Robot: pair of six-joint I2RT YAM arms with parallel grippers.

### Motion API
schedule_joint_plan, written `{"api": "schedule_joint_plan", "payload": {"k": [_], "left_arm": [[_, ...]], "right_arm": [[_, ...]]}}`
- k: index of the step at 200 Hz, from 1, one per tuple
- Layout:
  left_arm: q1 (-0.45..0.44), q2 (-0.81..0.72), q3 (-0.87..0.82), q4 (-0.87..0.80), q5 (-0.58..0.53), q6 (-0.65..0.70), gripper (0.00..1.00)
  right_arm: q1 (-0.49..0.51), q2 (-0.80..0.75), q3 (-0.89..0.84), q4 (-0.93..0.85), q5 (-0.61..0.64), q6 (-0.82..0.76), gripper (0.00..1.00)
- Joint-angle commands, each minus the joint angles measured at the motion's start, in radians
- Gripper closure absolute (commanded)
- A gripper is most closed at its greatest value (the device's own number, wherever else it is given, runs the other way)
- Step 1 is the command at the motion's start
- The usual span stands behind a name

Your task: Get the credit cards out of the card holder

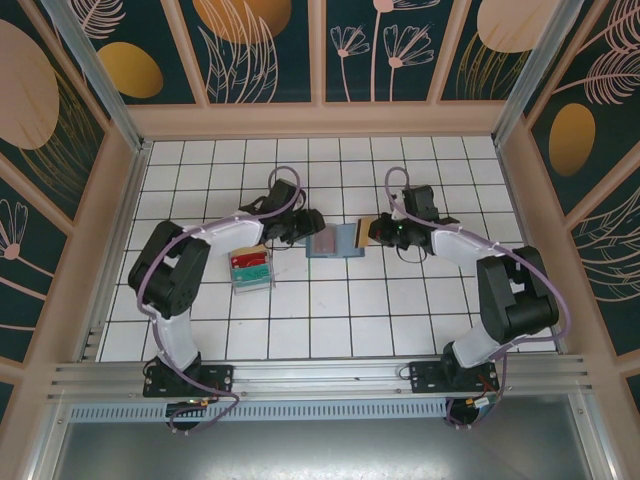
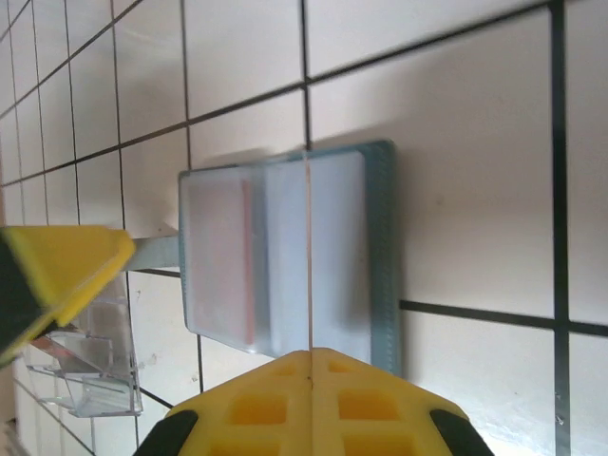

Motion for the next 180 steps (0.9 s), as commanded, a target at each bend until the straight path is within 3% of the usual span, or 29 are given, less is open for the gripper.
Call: {"api": "schedule_joint_plan", "payload": {"k": [1, 5, 19, 91, 146, 180], "left_arm": [[0.004, -0.122, 0.041, -0.067, -0.087, 0.004, 0.18], [0.005, -0.149, 0.04, -0.075, -0.101, 0.002, 0.1], [0.012, -0.219, 0.033, -0.104, -0.152, 0.001, 0.02], [0.064, -0.575, -0.07, -0.304, -0.537, -0.05, 0.01], [0.081, -0.789, -0.139, -0.44, -0.738, -0.104, 0.01], [0.081, -0.904, -0.178, -0.497, -0.812, -0.127, 0.01]], "right_arm": [[0.06, -0.037, 0.101, -0.112, 0.078, -0.111, 1.0], [0.071, -0.038, 0.116, -0.122, 0.086, -0.123, 1.0], [0.12, -0.033, 0.165, -0.147, 0.117, -0.163, 1.0], [0.341, 0.084, 0.384, -0.16, 0.216, -0.417, 1.0], [0.498, 0.155, 0.452, -0.073, 0.231, -0.792, 1.0], [0.561, 0.263, 0.577, -0.132, 0.277, -0.967, 1.0]]}}
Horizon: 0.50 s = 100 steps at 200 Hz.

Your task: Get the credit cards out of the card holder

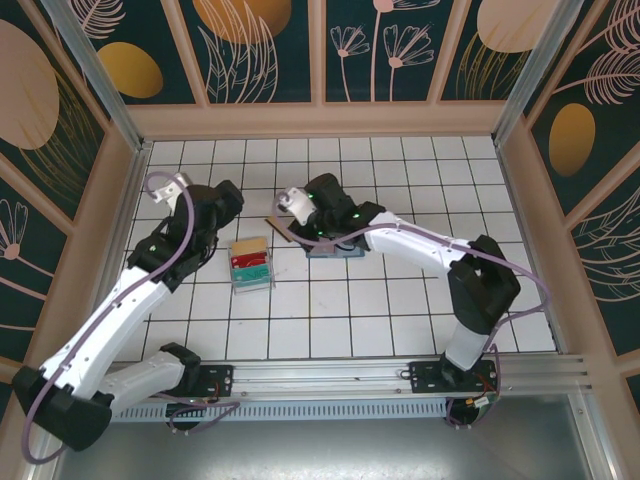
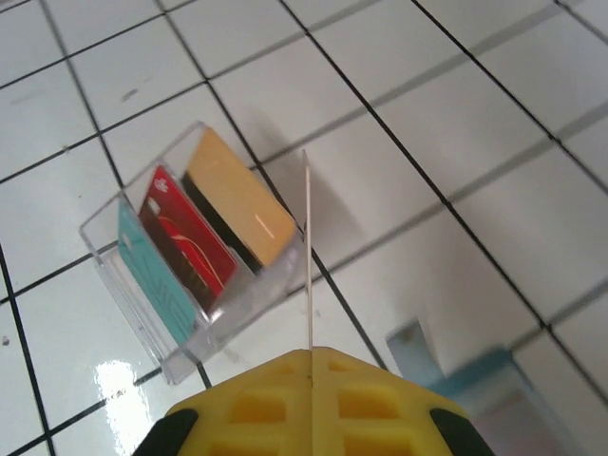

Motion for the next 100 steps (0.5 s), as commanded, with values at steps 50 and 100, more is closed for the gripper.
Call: {"api": "schedule_joint_plan", "payload": {"k": [50, 100], "left_arm": [[0.007, -0.147, -0.064, -0.124, -0.144, -0.039, 0.01], [0.007, -0.177, -0.079, -0.143, -0.155, -0.049, 0.01]], "right_arm": [[0.095, 0.202, 0.246, -0.054, 0.084, -0.333, 1.0], [0.113, 0.247, 0.295, -0.114, 0.053, -0.385, 1.0]]}}
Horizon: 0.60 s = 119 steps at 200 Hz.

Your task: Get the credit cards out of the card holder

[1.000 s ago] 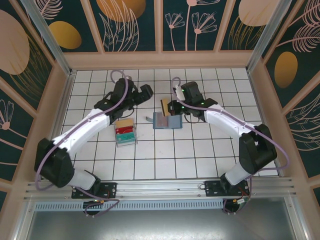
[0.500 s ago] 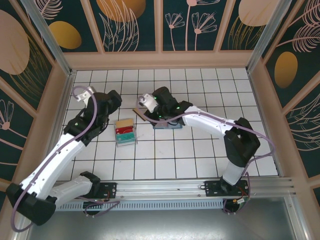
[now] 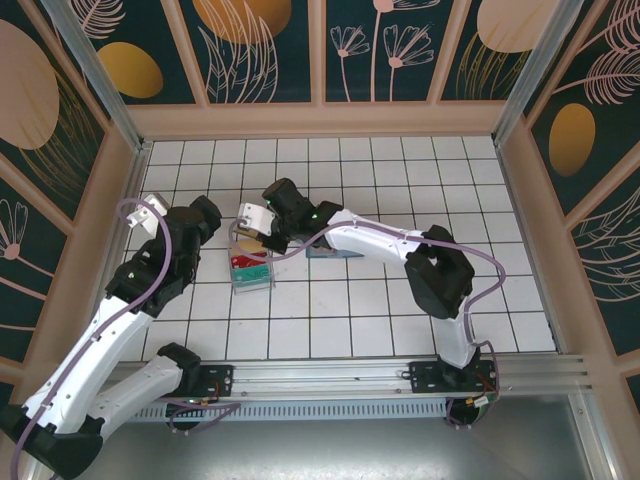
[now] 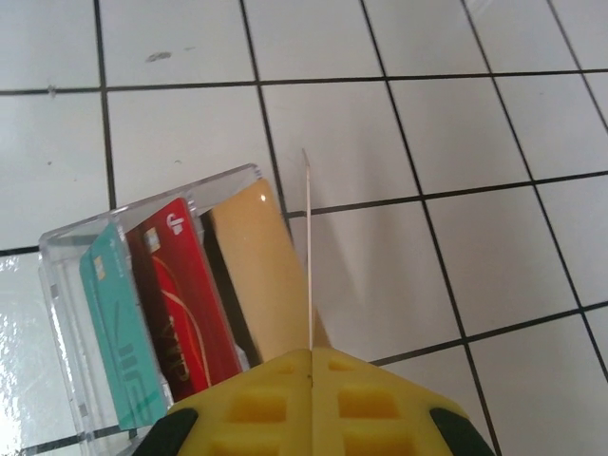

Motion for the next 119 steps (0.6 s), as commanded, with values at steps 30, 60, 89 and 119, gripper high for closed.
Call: {"api": "schedule_joint_plan", "payload": {"k": [30, 60, 89, 119], "left_arm": [[0.007, -0.031, -0.019, -0.027, -0.039, -0.017, 0.01], [0.006, -0.026, -0.023, -0.02, -0.029, -0.019, 0.01], [0.006, -0.025, -0.028, -0.017, -0.024, -0.019, 0.01], [0.006, -0.025, -0.029, -0.017, -0.024, -0.016, 0.01]], "right_arm": [[0.021, 0.024, 0.048, -0.067, -0.008, -0.085, 1.0], [0.029, 0.055, 0.052, -0.068, 0.012, -0.094, 1.0], [0.031, 0.083, 0.076, -0.072, 0.02, -0.09, 1.0], [0.033, 0.101, 0.087, -0.076, 0.019, -0.086, 1.0]]}}
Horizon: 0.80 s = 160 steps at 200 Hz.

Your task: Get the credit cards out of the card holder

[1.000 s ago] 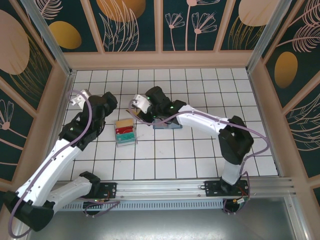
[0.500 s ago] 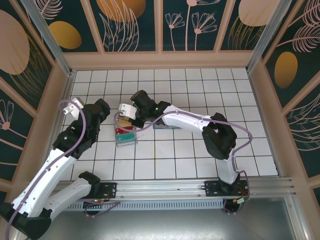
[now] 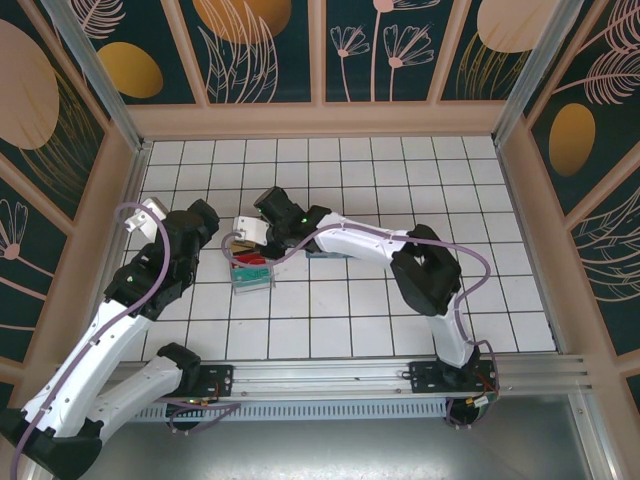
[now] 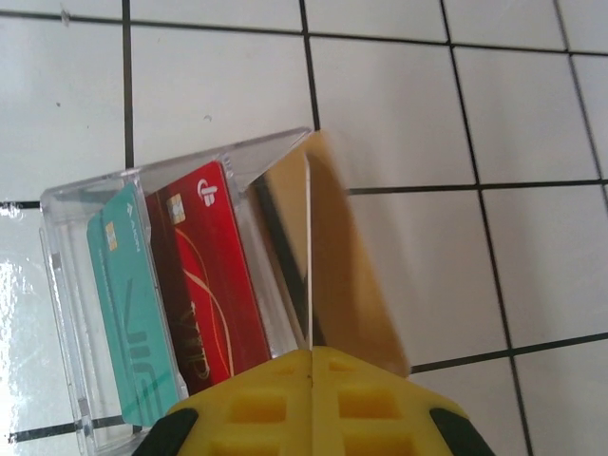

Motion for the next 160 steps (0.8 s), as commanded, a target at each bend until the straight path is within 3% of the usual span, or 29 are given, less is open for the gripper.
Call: {"api": "schedule_joint_plan", "payload": {"k": [1, 81, 97, 126, 160], "left_arm": [[0.006, -0.003, -0.013, -0.001, -0.014, -0.006, 0.01], [0.006, 0.0, -0.024, 0.015, -0.004, -0.007, 0.01], [0.006, 0.002, -0.024, 0.016, -0.004, -0.007, 0.01], [0.006, 0.003, -0.03, 0.024, 0.001, -0.007, 0.01], [0.006, 0.01, -0.028, 0.033, 0.008, 0.0, 0.01]], "right_arm": [[0.009, 0.021, 0.043, -0.022, 0.011, -0.015, 1.0], [0.009, 0.029, 0.046, 0.005, 0.06, 0.007, 0.92], [0.009, 0.027, 0.046, 0.008, 0.062, 0.015, 0.82], [0.008, 0.024, 0.053, 0.015, 0.066, 0.025, 0.77], [0.001, 0.019, 0.058, 0.03, 0.083, 0.057, 0.76]]}}
